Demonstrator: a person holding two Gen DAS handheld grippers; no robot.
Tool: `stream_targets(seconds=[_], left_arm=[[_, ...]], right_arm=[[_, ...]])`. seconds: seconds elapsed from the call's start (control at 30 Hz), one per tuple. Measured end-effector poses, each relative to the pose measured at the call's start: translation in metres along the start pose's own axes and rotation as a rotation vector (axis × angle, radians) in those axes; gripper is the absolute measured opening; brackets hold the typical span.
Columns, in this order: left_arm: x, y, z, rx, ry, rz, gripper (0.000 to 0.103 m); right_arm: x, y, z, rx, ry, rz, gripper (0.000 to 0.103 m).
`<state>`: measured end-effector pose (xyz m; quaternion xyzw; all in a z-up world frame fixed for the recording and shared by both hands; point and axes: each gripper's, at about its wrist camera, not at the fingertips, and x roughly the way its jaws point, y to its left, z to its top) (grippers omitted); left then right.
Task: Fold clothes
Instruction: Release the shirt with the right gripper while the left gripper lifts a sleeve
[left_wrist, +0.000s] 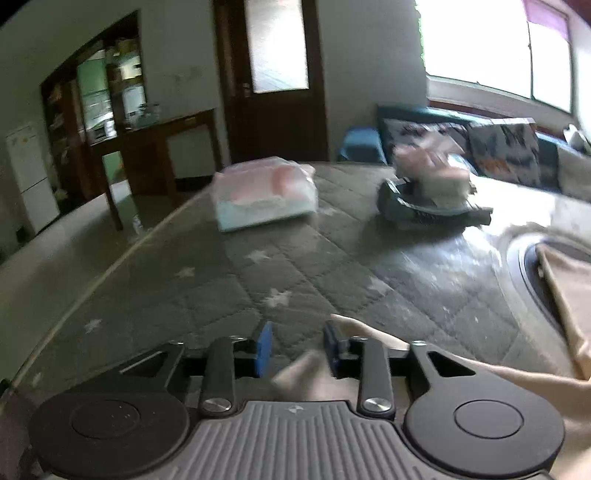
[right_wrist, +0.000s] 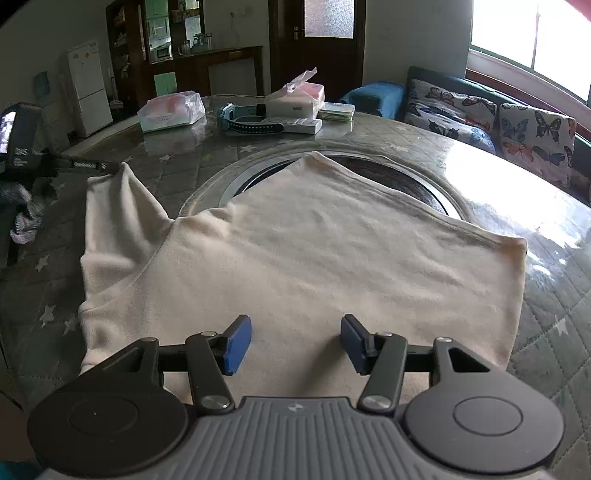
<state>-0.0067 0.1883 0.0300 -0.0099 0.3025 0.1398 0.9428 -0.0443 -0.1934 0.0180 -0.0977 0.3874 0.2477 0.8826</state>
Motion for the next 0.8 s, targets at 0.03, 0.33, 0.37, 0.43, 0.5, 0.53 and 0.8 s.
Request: stream_targets(seconds=[0.03, 0.33, 0.37, 0.43, 0.5, 0.53, 0.8], left_arm=[[-0.005, 0.005, 0.000, -0.026, 0.001, 0.005, 0.046], [-0.023, 0.019, -0.019, -0.163, 0.083, -0.049, 0.046], [-0.023, 0.018, -0.020, -0.166, 0.084, -0.052, 0.046], [-0.022, 0.016, -0.021, -0.173, 0.089, -0.057, 0.044], [-0.018, 0.013, -0.021, -0.178, 0.095, -0.058, 0.042], [-0.017, 0.013, -0.021, -0.178, 0.096, -0.061, 0.030], [-0.029, 0.022, -0.020, -0.197, 0.011, -0.005, 0.004]], right_arm=[[-0.001, 0.002, 0.000, -0.003, -0.002, 0.004, 0.055], [-0.010, 0.019, 0.000, -0.031, -0.020, 0.044, 0.055], [-0.010, 0.023, 0.000, -0.038, -0.020, 0.050, 0.055], [-0.010, 0.031, 0.000, -0.052, -0.019, 0.061, 0.055], [-0.010, 0.036, 0.000, -0.058, -0.020, 0.068, 0.055], [-0.010, 0.038, 0.000, -0.059, -0.021, 0.070, 0.055], [-0.016, 0.042, -0.002, -0.058, -0.029, 0.066, 0.055]])
